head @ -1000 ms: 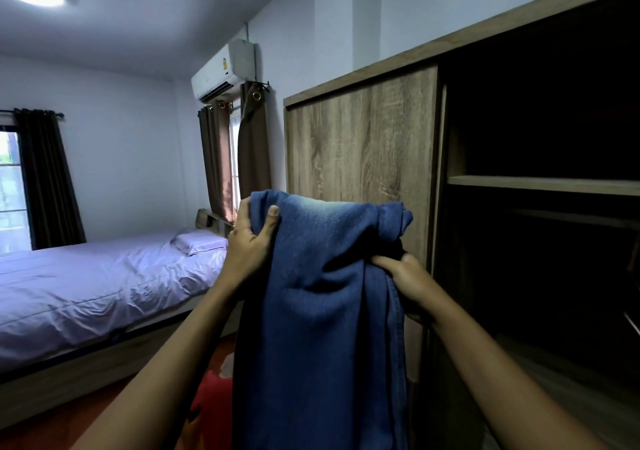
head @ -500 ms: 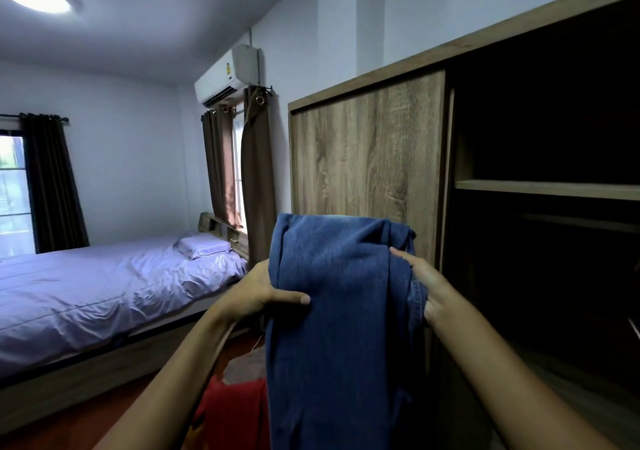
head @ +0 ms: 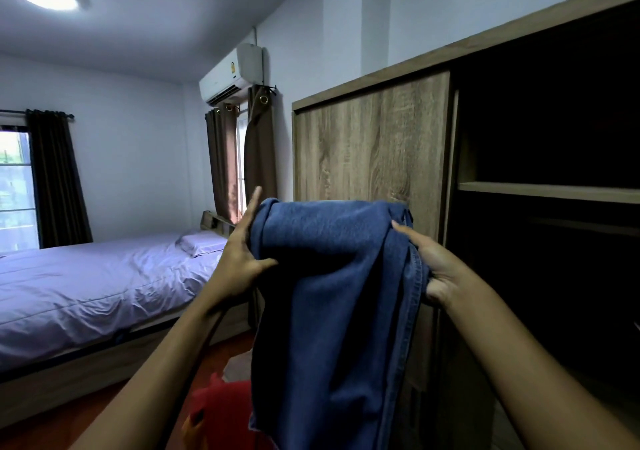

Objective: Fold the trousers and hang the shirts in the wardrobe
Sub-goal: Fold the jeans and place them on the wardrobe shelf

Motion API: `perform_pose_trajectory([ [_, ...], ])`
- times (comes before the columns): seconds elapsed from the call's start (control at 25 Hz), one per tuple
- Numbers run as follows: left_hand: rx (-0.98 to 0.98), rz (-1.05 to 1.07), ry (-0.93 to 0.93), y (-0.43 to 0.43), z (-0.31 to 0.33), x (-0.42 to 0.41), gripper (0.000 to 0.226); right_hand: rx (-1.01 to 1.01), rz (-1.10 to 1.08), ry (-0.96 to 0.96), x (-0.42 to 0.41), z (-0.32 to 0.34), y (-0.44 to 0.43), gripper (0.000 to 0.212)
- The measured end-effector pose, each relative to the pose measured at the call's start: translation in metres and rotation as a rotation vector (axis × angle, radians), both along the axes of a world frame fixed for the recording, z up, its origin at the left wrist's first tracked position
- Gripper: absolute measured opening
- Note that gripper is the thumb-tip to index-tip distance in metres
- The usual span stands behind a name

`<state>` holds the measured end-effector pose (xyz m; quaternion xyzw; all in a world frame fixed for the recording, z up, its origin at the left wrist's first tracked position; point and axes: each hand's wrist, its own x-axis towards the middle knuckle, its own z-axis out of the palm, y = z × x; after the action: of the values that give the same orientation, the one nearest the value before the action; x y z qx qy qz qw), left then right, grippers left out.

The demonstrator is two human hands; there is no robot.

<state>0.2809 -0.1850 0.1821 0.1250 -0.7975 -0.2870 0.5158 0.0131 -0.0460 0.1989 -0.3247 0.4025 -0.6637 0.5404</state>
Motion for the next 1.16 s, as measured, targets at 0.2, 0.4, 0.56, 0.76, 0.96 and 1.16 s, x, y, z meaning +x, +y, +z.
perform_pose_trajectory([
  [0.2, -0.174, 0.11, -0.123, -0.002, 0.009, 0.005, 0.086, -0.015, 0.002, 0.051, 0.0, 0.006, 0.01, 0.048],
  [0.4, -0.221, 0.248, -0.058, -0.009, 0.008, 0.004, 0.06, -0.068, 0.011, 0.071, -0.003, 0.01, 0.019, 0.045],
  [0.56, -0.14, 0.172, -0.008, -0.015, 0.01, -0.001, 0.048, -0.115, 0.057, 0.103, -0.01, 0.007, 0.023, 0.048],
  [0.76, 0.241, 0.008, 0.155, -0.01, 0.005, -0.019, 0.008, -0.113, 0.032, 0.285, -0.014, -0.001, 0.028, 0.036],
  [0.96, 0.301, 0.085, 0.243, -0.008, 0.014, -0.031, 0.017, -0.207, -0.253, 0.528, -0.024, -0.021, 0.017, 0.035],
  [1.16, 0.398, 0.183, 0.237, -0.002, 0.027, -0.035, 0.039, -0.258, -0.492, 0.673, -0.014, -0.028, 0.009, 0.017],
])
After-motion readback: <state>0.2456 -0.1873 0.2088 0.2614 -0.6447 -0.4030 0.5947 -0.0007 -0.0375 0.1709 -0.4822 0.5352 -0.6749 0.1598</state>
